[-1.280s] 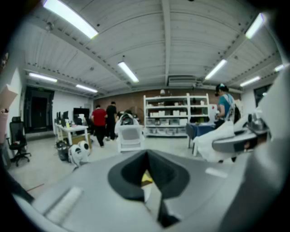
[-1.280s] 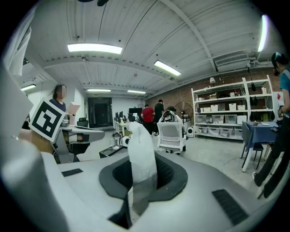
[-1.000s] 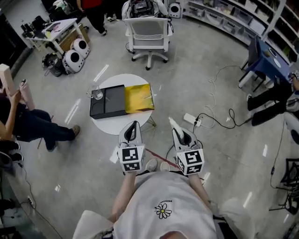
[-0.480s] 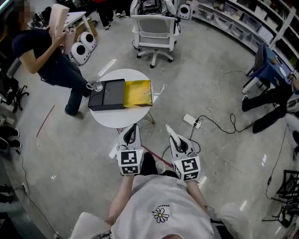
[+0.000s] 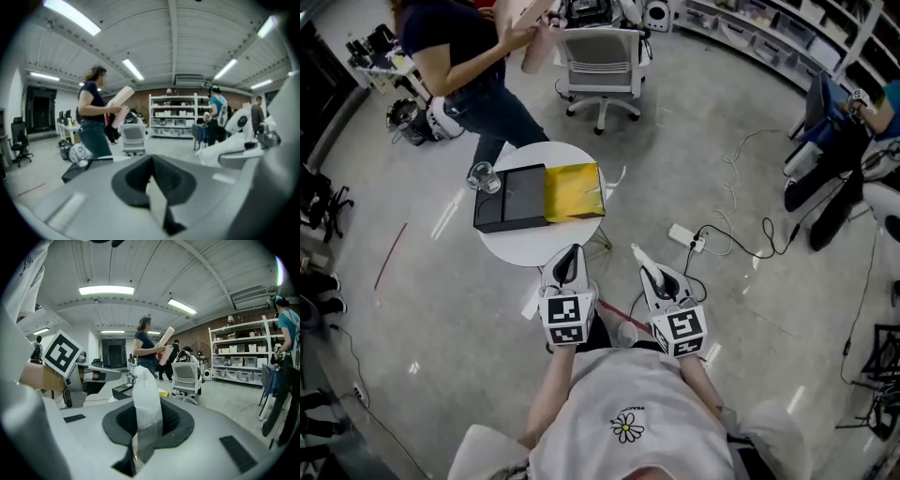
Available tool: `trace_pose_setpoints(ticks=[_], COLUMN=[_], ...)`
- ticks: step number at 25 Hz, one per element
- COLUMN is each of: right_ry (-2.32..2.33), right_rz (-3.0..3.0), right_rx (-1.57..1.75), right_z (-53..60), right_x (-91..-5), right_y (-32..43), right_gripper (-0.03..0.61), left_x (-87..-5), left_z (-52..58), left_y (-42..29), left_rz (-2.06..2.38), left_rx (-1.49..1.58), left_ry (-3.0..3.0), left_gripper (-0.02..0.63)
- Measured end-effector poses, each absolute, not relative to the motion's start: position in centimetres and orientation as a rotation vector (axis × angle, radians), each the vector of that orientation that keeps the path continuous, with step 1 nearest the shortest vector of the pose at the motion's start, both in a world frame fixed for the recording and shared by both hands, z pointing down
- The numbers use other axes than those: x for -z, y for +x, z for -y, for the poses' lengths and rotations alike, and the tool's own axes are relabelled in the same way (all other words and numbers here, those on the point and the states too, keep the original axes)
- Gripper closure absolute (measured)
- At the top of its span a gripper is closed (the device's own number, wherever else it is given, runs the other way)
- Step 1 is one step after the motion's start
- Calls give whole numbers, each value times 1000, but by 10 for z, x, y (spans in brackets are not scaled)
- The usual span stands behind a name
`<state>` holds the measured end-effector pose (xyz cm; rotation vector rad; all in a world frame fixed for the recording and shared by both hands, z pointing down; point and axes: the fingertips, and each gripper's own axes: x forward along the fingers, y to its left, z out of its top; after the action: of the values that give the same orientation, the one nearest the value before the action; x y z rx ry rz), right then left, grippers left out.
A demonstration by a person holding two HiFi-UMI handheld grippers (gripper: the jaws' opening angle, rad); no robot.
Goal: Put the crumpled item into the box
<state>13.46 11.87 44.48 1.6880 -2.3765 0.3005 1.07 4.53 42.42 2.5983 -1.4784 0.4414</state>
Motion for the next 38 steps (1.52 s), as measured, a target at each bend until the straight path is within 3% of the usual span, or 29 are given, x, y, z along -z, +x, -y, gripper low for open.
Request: trace_pose_setpoints(ticks=[20, 38], right_ry=[1735, 1571], right_rz=[2292, 2339], right_rx=[-263, -339], right_z=[93, 135], right_x=[-427, -457], right_y=[86, 103], right_gripper=[532, 531], left_x=[-456, -435], left_z=[139, 181], left_y=[-62, -44], left_rz=[1387, 1553], left_rx=[-489, -482], left_ry=[2565, 2488], left_gripper=[614, 614])
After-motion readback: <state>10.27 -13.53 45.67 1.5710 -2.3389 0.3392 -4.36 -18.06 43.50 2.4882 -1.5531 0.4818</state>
